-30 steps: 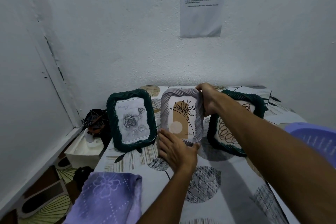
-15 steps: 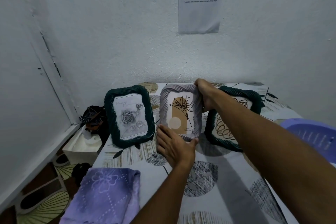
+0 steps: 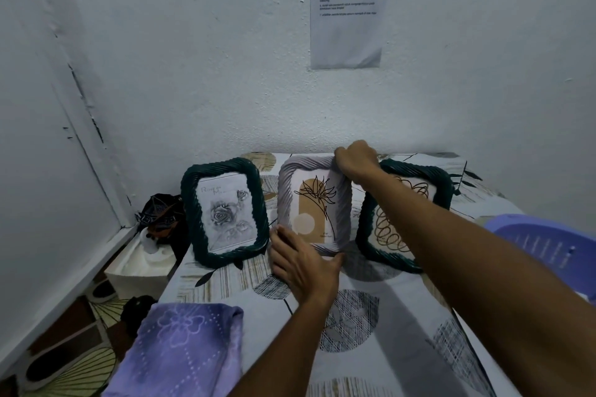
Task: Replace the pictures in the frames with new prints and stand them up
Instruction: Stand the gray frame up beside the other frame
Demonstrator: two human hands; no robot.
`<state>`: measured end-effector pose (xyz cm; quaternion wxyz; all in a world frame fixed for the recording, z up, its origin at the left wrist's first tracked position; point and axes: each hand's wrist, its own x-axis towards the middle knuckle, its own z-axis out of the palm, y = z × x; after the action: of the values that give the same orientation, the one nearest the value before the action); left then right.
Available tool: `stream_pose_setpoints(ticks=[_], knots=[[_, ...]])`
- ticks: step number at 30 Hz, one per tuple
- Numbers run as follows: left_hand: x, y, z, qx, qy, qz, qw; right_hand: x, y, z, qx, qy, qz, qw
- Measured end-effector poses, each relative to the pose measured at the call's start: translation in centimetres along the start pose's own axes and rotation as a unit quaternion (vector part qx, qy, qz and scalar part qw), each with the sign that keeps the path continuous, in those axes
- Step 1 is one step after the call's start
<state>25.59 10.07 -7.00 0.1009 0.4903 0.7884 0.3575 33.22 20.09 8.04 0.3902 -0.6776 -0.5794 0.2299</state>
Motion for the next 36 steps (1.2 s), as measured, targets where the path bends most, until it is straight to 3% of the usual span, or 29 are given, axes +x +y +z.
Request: stream_pose_setpoints(ticks=[5,8,11,17,25,36], knots=[[-0.5,-0.4,-0.4,-0.038,0.010,0.034,0.999,-1.1,0.3,-4.1,-0.090,0.068,-0.097,0.989],[-1.6,-0.4,-0.4,-0.064,0.012,0.097,0.993,-1.7,2.1,-9.4,-0.131,0.074,-0.069,0.986],[-3.6,0.9,0.0,-0.095,-0.050,0.140,0.984,-2.1,4.8,-13.7,-0.163,0.047,-0.004,0.985],[-7.2,3.7,2.0,-0.149,-0.101,0.168,0.969,-2.9,9.2,-15.8,0.011,-0.133,0.124,0.983],[-7.8,3.9,3.0,-0.129,-0.119,0.145,0.974,-3.3,11.2,-15.3,0.191,-0.114,0.117,0.968],[-8.4,4.7,1.7,-0.104,-0.102,0.147,0.978,-5.7,10.5,-15.6,0.264,-0.111,0.114,0.951]])
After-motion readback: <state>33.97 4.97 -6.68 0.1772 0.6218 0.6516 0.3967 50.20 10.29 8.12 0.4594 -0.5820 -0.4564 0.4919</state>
